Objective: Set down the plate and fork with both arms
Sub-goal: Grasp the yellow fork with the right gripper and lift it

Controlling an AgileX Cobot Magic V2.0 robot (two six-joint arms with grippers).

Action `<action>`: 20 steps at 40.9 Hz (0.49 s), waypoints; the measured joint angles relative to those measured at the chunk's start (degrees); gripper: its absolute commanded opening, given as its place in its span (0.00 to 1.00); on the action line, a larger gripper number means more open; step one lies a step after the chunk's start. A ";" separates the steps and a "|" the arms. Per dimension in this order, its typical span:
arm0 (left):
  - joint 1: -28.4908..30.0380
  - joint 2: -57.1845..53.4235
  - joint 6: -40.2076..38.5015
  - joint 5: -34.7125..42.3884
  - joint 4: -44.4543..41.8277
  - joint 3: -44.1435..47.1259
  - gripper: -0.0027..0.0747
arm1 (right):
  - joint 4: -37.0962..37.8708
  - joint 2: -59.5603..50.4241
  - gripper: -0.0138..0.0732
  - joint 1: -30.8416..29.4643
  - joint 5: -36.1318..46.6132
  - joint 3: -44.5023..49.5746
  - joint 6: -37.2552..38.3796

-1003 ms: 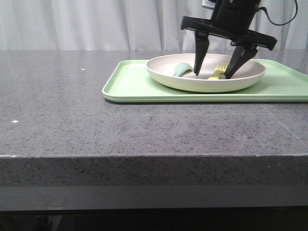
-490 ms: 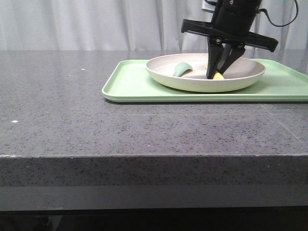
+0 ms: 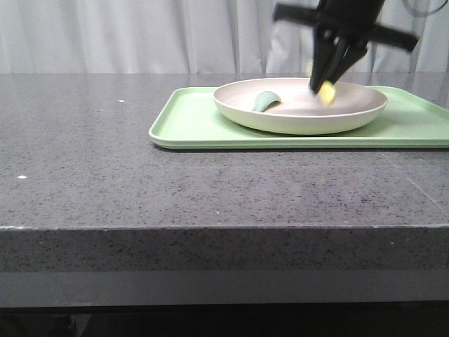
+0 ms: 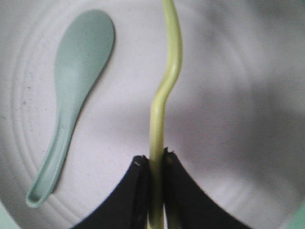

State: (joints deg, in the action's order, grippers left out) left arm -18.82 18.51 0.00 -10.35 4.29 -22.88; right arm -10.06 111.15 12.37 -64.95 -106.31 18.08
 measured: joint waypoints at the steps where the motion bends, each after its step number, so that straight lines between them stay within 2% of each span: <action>1: 0.00 0.00 0.00 0.00 0.00 0.00 0.01 | 0.00 -0.58 0.18 -0.57 -0.10 0.00 -0.29; 9: 0.00 0.00 0.00 0.00 0.00 0.00 0.01 | 0.00 -5.71 0.18 -7.37 -1.53 0.00 -5.60; 15: 0.00 0.00 0.00 0.00 0.00 0.00 0.01 | 1.26 -4.62 0.18 -11.48 -5.01 0.00 -8.93; 20: 0.00 0.00 0.00 0.00 0.00 0.00 0.01 | 3.60 -2.34 0.18 -12.55 -5.29 0.78 -9.56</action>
State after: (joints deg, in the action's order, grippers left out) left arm -18.82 18.51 0.00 -10.35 4.29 -22.88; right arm -6.47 108.81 -0.18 -70.23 -105.53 8.52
